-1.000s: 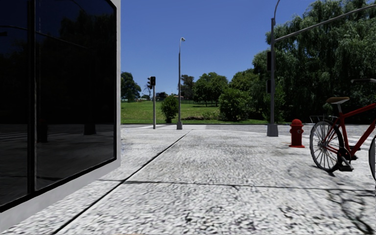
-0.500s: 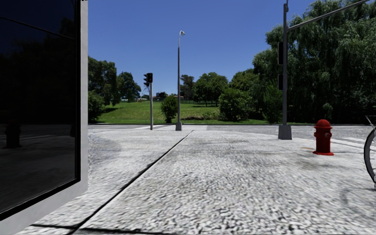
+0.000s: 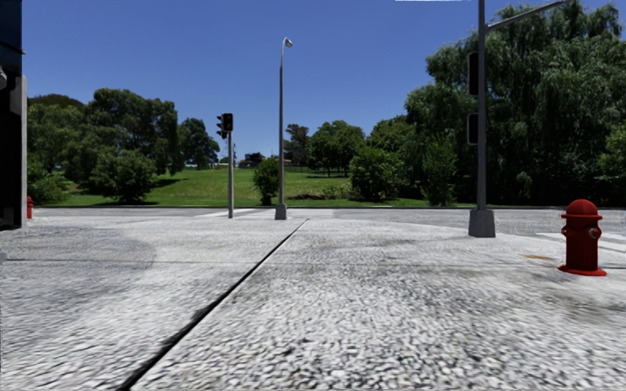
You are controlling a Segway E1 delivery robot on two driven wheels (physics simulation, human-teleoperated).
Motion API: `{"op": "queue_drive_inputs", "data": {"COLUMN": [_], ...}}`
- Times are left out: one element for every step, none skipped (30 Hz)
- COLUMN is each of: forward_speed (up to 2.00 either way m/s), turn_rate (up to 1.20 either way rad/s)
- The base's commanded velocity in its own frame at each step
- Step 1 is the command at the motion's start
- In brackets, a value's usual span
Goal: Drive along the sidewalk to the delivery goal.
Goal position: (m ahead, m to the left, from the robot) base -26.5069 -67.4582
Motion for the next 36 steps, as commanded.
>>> {"op": "queue_drive_inputs", "data": {"forward_speed": [1.85,1.80,1.80,1.78,1.77,1.77,1.77,1.77,1.77,1.77,1.77,1.77,1.77,1.75,1.70,1.63,1.63,1.60,1.59,1.59,1.58,1.57,1.57,1.57,1.57,1.57,1.57,1.57,1.56,1.60,1.76,1.76,1.76,1.76,1.76,1.76], "turn_rate": [-0.35,-0.36,-0.36,-0.39,-0.45,-0.45,-0.51,-0.52,-0.53,-0.53,-0.53,-0.53,-0.53,-0.53,-0.53,-0.56,-0.56,-0.57,-0.58,-0.58,-0.58,-0.58,-0.58,-0.58,-0.58,-0.58,-0.58,-0.58,-0.15,-0.01,0.00,0.00,0.00,0.00,0.00,0.00]}}
